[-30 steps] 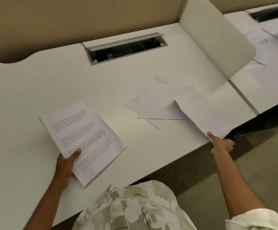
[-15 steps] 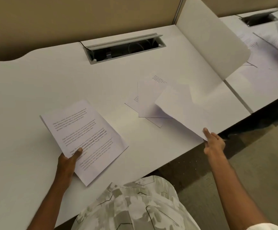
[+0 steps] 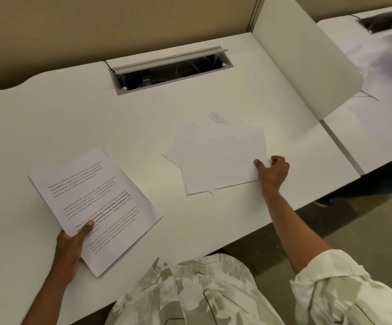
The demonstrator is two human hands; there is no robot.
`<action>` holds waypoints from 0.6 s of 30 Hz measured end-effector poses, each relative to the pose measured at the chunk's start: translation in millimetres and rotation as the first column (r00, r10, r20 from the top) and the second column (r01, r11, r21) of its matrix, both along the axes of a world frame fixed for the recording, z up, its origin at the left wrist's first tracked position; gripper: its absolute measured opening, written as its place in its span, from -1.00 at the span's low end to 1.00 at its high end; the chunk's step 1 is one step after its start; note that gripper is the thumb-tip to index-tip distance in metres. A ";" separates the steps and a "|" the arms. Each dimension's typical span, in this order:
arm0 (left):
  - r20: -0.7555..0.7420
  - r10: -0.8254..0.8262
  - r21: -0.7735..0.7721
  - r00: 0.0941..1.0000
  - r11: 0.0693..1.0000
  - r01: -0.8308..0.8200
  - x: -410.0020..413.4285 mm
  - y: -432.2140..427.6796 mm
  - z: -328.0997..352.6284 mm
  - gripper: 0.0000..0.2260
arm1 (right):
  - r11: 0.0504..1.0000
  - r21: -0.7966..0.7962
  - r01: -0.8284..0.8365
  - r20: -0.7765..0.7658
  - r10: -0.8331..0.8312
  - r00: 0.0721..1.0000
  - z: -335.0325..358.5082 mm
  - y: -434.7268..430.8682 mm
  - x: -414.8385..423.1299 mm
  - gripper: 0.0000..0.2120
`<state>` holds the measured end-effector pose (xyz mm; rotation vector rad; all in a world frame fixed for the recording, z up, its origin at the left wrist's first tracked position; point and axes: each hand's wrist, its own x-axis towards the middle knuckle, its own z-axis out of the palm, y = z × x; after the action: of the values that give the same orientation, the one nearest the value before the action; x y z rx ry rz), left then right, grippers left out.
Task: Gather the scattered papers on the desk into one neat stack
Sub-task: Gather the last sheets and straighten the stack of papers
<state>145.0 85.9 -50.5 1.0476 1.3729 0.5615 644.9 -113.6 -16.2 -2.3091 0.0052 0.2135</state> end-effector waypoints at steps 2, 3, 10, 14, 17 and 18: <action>-0.014 0.017 0.008 1.000 1.000 -0.017 0.3 -2.4 -1.2 -0.53 | 0.994 -0.102 -0.034 -0.040 0.030 0.999 -3.5 3.8 3.5 -0.33; -0.020 0.031 0.013 0.999 0.999 -0.031 0.6 -3.4 -2.1 -0.52 | 0.988 -0.146 -0.060 -0.061 0.051 0.997 -4.0 5.2 4.6 -0.27; -0.033 0.070 0.027 0.997 0.997 -0.069 4.7 -6.4 -1.1 -0.50 | 0.971 -0.218 -0.100 -0.191 0.057 0.980 -0.3 5.8 25.2 -0.25; -0.026 0.085 0.016 0.996 0.996 -0.085 7.0 -7.1 2.8 -0.60 | 0.971 -0.201 -0.130 -0.236 0.081 0.968 -1.0 1.1 36.9 -0.41; -0.026 0.115 -0.002 0.993 0.993 -0.115 7.6 -9.0 4.3 -0.69 | 0.987 -0.103 -0.127 -0.194 0.105 0.975 -1.0 -5.7 36.1 -0.51; -0.023 0.116 -0.005 0.993 0.993 -0.116 7.2 -9.4 4.9 -0.69 | 0.992 -0.060 -0.111 -0.184 0.098 0.978 1.3 -7.8 34.6 -0.48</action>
<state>152.2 76.6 -45.6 0.9762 1.4609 0.6319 679.6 -121.3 -14.9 -2.3543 -0.0175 0.4832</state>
